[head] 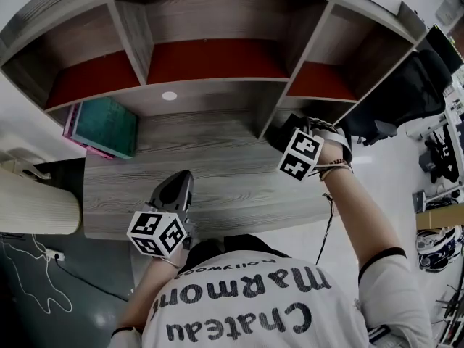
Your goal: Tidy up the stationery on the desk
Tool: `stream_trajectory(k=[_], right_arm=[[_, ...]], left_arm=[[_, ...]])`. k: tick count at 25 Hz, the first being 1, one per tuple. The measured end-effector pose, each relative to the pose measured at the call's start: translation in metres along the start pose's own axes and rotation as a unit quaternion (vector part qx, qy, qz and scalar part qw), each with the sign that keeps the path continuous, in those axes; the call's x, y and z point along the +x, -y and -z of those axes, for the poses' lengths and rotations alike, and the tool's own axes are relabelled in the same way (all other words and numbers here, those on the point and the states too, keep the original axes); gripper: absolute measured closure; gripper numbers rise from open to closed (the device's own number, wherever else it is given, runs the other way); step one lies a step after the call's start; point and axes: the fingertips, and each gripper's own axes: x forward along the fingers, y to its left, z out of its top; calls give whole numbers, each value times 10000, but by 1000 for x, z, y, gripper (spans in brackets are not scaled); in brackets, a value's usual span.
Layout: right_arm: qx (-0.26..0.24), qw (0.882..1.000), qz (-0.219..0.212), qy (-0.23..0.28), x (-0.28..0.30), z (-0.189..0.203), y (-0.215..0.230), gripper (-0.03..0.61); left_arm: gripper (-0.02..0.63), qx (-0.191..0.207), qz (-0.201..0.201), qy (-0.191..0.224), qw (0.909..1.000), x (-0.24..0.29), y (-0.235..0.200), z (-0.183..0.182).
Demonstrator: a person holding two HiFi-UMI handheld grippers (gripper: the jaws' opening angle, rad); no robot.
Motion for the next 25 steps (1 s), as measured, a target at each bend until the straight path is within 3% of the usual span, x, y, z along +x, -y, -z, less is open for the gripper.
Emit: stream_trajectory(k=[3, 5, 11, 15, 22, 23, 25], right_arm=[[867, 9947, 177, 526, -25, -9, 14, 528], [1529, 9835, 220, 943, -44, -16, 21, 543], [3366, 9192, -56, 2041, -97, -39, 26, 561], [4237, 8609, -129, 2814, -132, -58, 28, 565], [5523, 7275, -709, 4009, -186, -97, 21, 565], [5615, 7116, -764, 4154, -194, -103, 19, 566], [5689, 6920, -754, 4379, -208, -115, 15, 566]], left_arm=[[598, 55, 110, 16, 9999, 1, 3, -5], [599, 96, 183, 59, 9998, 1, 5, -12], [600, 352, 481, 268, 9979, 0, 16, -43], [598, 542, 661, 477, 9952, -4, 24, -71], [598, 729, 671, 869, 9913, -24, 19, -117], [598, 738, 662, 910, 9909, -27, 18, -121], [598, 752, 631, 968, 9905, -34, 15, -127]])
